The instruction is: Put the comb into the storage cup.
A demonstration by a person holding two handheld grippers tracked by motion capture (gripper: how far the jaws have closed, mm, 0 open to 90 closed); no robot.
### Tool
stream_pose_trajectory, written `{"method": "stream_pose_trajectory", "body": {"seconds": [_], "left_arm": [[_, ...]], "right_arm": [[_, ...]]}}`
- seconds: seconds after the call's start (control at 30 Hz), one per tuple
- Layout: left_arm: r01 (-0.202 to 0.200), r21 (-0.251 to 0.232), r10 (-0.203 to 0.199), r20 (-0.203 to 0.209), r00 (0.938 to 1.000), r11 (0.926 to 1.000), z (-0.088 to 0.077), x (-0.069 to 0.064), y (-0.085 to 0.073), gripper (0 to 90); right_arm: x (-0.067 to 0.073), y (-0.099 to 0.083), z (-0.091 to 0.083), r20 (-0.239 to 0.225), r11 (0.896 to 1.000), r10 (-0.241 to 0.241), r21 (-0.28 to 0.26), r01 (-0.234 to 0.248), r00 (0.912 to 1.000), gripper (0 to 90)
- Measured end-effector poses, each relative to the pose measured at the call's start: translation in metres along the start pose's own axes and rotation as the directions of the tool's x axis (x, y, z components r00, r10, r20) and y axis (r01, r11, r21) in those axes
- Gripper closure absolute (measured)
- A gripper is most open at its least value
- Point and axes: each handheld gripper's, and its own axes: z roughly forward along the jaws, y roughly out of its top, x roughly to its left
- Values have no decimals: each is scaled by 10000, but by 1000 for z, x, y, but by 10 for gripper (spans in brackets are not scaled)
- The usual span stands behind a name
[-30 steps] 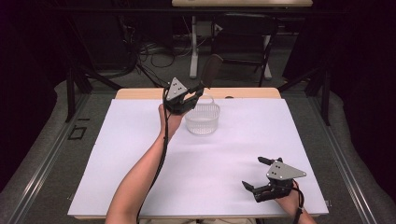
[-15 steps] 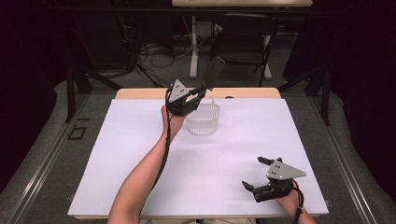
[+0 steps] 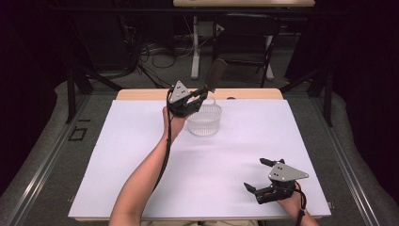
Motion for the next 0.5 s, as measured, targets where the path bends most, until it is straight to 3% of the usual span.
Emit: {"method": "stream_pose_trajectory", "body": {"seconds": [0.5], "left_arm": [[-68,288,61,263,9996,9996,3,3,-4,722]], "right_arm": [[1,0,0,-35,10000,38,10,-38,10000,6]]}}
